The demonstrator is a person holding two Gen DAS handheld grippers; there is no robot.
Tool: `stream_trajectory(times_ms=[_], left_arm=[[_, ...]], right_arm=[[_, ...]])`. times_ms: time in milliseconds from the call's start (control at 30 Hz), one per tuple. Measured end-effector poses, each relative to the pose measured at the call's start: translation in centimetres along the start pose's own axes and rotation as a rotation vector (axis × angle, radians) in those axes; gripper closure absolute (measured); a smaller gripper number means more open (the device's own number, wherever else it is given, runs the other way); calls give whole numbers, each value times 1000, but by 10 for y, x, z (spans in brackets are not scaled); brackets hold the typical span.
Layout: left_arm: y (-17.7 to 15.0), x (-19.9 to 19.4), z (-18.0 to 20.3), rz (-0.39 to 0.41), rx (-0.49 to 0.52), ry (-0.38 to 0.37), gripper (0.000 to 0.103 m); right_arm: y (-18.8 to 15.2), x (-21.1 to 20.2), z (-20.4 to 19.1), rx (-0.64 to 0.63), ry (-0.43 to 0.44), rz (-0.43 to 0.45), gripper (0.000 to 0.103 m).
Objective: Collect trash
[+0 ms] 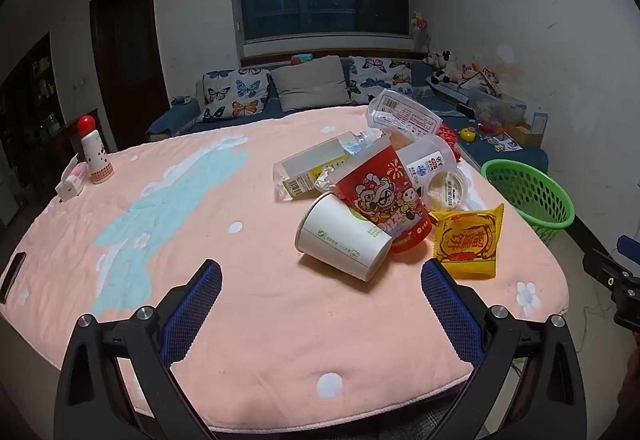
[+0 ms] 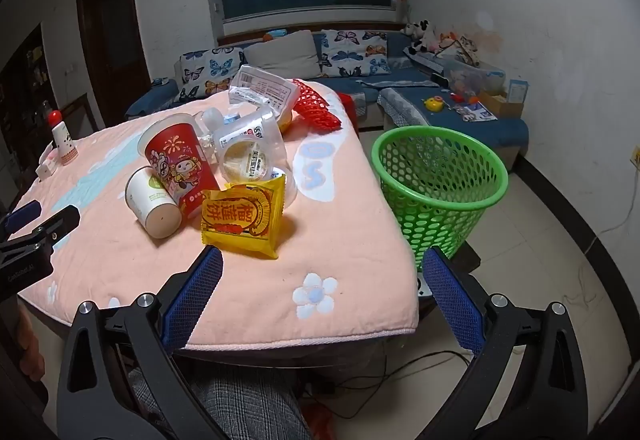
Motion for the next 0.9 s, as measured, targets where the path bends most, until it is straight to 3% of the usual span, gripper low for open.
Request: stream_trajectory(times_ms=[900], left_arm=[[-1,8,0,-9,-3,-5,6]], right_arm=[[1,3,-1,-6,-5,-6,4]])
Point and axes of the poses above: each gripper's, at about its wrist camera, not at the fingertips, and x roughly the way its jaws point, z to its right, y to its top, the point moved 2 cm from there along x, roughly the way its jaws point, and after that the axes turned 2 degrees about -x, right-handed, at the moved point
